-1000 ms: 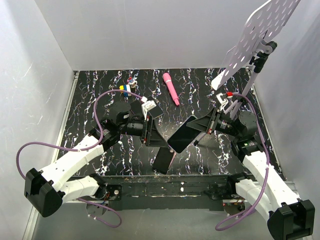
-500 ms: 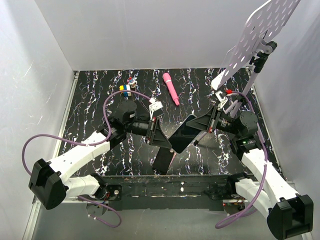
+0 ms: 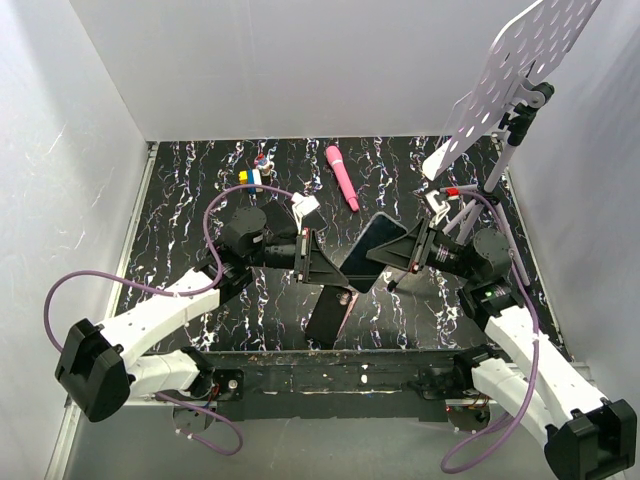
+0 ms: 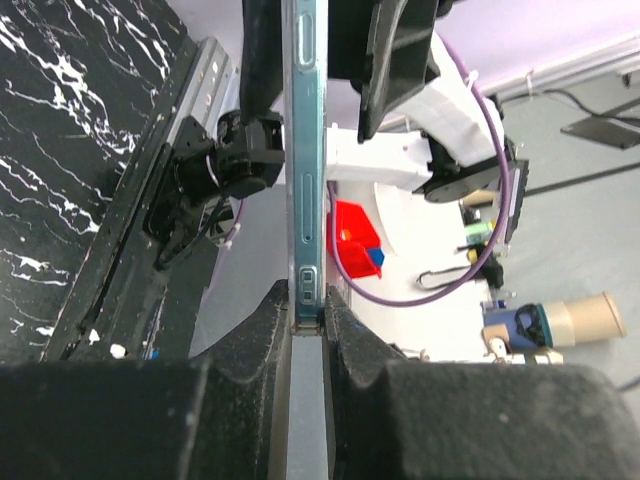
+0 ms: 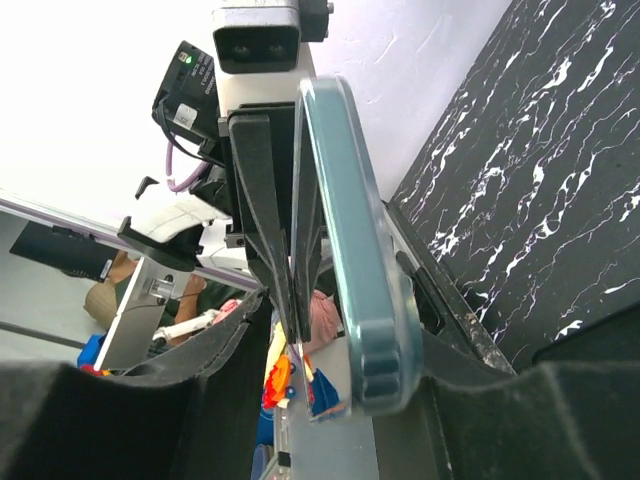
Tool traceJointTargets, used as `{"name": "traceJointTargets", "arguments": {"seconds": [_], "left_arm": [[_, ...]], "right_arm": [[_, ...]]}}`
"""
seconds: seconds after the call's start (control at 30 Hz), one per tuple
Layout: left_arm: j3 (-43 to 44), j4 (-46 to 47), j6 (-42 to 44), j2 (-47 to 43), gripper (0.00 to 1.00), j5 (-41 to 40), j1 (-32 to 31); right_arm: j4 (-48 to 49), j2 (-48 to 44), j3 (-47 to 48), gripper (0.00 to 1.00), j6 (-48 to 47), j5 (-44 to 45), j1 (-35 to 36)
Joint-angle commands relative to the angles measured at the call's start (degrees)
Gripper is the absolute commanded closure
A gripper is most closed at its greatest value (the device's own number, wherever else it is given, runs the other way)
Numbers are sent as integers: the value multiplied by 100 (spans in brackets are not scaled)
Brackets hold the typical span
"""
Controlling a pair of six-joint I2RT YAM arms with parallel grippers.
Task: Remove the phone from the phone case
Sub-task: Pick up the phone at the center of the board, then remove the phone case from the phone.
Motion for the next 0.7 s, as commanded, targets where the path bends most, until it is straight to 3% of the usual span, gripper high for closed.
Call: {"name": "traceJointTargets", "arguments": {"seconds": [0.0, 0.1, 0.27, 0.3, 0.37, 0.53, 0.67], "left_arm": [[-126, 1179, -667, -309, 100, -325, -8], [-161, 1276, -719, -247, 100, -132, -8], [-301, 1487, -676, -326, 100, 149, 1], [-336, 1592, -624, -361, 100, 263, -8], [-407, 2004, -466, -475, 100, 667, 1], [-372, 1663, 1053, -880, 100, 1142, -8], [-372, 2609, 890, -609, 100, 1415, -8]], "right_arm": [[166, -160, -42, 57, 30, 429, 129], [464, -55, 19, 65, 145, 500, 129], [632, 226, 169, 66, 294, 553, 129], [675, 279, 187, 74, 364, 526, 129], [659, 385, 204, 98, 601, 474, 129], [1316, 509, 108, 99, 1453, 35, 234], [1975, 614, 55, 99, 1981, -1, 585]]}}
